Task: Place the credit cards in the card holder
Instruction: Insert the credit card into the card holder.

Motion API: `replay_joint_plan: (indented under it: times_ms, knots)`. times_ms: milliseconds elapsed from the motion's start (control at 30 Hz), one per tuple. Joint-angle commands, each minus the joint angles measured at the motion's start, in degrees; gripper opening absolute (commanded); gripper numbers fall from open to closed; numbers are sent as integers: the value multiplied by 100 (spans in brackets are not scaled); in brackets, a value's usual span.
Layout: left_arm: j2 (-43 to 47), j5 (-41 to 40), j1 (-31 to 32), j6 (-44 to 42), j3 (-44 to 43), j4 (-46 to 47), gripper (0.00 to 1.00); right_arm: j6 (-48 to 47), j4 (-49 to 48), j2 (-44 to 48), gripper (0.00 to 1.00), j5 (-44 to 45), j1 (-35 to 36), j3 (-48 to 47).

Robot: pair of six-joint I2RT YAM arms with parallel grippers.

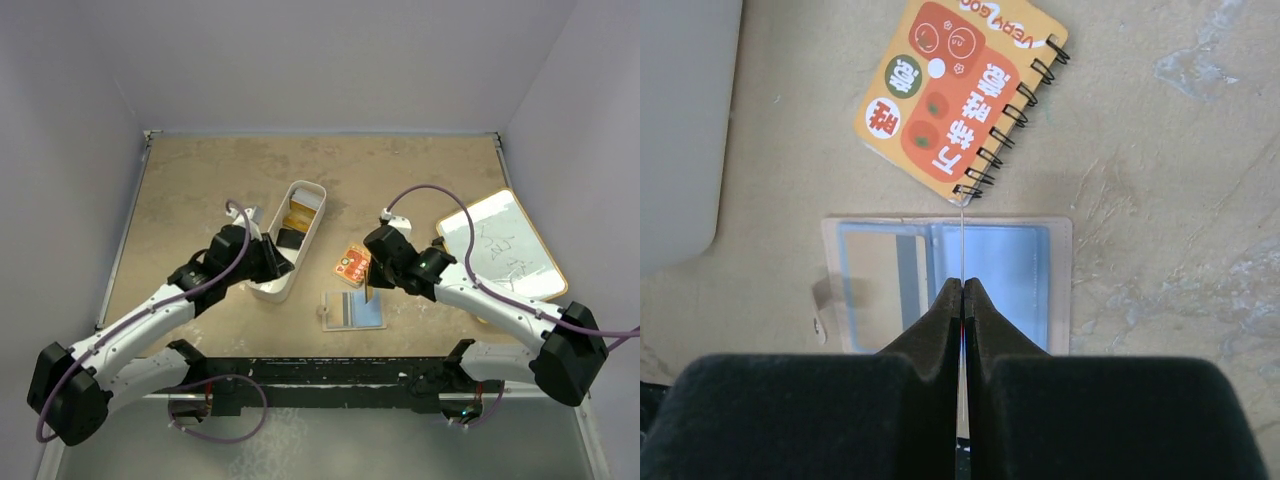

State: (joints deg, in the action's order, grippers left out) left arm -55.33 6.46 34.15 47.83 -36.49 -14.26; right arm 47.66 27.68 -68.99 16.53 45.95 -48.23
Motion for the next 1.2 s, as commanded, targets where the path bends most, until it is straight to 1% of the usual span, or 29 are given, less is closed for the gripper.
replay_joint_plan:
  times_ms: [0,100,167,300,400,500,733,833,900,1033,1167]
  knots:
    - [-384,-642,653,217,-196,581,14,365,177,-44,0,606,-18,98]
    - [-837,-917,1216,406,-189,957,7,394,348,-208,0,837,-17,70]
    - [-1127,-1093,1583,534,-220,1257,2,377,444,-284,0,837,-20,-26]
    - [-1868,-1141,2043,589,-462,1557,0,126,191,-184,0,840,-21,6]
    - [-2228,-1007,2161,670,-479,1923,0,225,305,-235,0,795,-21,41]
    - [-2433,-1014,2253,694,-536,2009,0,222,364,-277,0,732,-18,71]
    - [-2791,-1256,2293,545,-465,2096,2,47,27,-147,0,537,-17,369]
    - [-2918,-1176,2305,531,-422,2188,2,-65,-109,-85,0,442,-24,454]
    - [-2963,-1218,2315,517,-452,2096,2,-123,-162,-56,0,378,-21,520]
    - [-2961,-1523,2324,461,-508,1605,3,-327,-335,51,0,129,-25,640]
    - [-2819,-1684,2333,446,-416,1352,3,-617,-531,215,0,-103,-21,727]
